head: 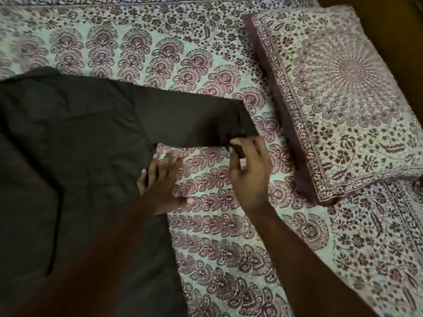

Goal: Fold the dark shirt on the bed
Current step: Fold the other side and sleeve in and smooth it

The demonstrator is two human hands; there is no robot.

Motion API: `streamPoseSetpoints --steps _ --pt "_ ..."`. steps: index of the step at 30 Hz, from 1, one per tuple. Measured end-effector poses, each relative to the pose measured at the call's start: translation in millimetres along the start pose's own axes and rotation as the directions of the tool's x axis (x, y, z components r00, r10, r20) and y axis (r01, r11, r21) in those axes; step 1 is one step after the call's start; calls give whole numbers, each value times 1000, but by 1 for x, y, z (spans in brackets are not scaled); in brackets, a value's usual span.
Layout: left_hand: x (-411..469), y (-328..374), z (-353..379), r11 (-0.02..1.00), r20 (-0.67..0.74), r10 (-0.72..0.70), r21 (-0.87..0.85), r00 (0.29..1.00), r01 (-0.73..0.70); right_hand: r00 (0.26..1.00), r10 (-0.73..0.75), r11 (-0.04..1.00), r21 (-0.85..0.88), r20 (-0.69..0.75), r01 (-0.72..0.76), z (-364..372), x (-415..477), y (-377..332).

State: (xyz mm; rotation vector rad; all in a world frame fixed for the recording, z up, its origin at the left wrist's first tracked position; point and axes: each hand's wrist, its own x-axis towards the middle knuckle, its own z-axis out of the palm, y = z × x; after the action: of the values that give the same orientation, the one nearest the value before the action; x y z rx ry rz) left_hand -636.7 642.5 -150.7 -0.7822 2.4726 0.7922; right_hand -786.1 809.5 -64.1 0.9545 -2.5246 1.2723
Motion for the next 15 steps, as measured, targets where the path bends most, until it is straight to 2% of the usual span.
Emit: streamPoseSetpoints --steps 2,3,4,5,6,7,8,9,10,12,13,15 --pt "-1 1 -4 965 -110 54 -249 992 -80 997 -42 997 68 68 38 15 -19 -26" --pt "-7 3 -11 868 -193 27 -481 981 -119 994 -61 994 101 93 51 24 -30 -38" --pt "-16 3 -21 682 -248 -53 -717 967 -147 991 -72 990 131 111 57 34 -40 -49" --pt "-28 3 -32 438 -244 -165 -886 956 -151 989 -78 986 155 127 58 44 -51 -61" --pt "-39 3 -46 191 -162 -245 -975 956 -116 986 -83 983 172 147 57 53 -62 -72" --pt "-49 3 -56 -4 -47 -272 -999 961 -50 980 -101 979 195 171 67 59 -71 -82" --pt "-62 -2 -67 -88 26 -272 -996 962 2 970 -132 971 223 202 86 66 -80 -96" --pt "-72 -11 -73 -76 34 -301 -997 953 11 956 -169 962 251 239 107 71 -88 -110" --pt "-81 -23 -79 -20 14 -357 -1000 934 7 943 -200 957 258 265 131 77 -94 -126" --pt "-94 -53 -97 20 -19 -459 -1000 888 -11 944 -214 963 217 253 160 90 -103 -151" --pt "-102 -70 -112 -9 -5 -481 -1000 877 -11 956 -165 975 185 241 122 99 -106 -163" --pt "-115 -114 -142 -40 6 -475 -999 880 -14 962 66 984 144 264 -107 117 -104 -182"
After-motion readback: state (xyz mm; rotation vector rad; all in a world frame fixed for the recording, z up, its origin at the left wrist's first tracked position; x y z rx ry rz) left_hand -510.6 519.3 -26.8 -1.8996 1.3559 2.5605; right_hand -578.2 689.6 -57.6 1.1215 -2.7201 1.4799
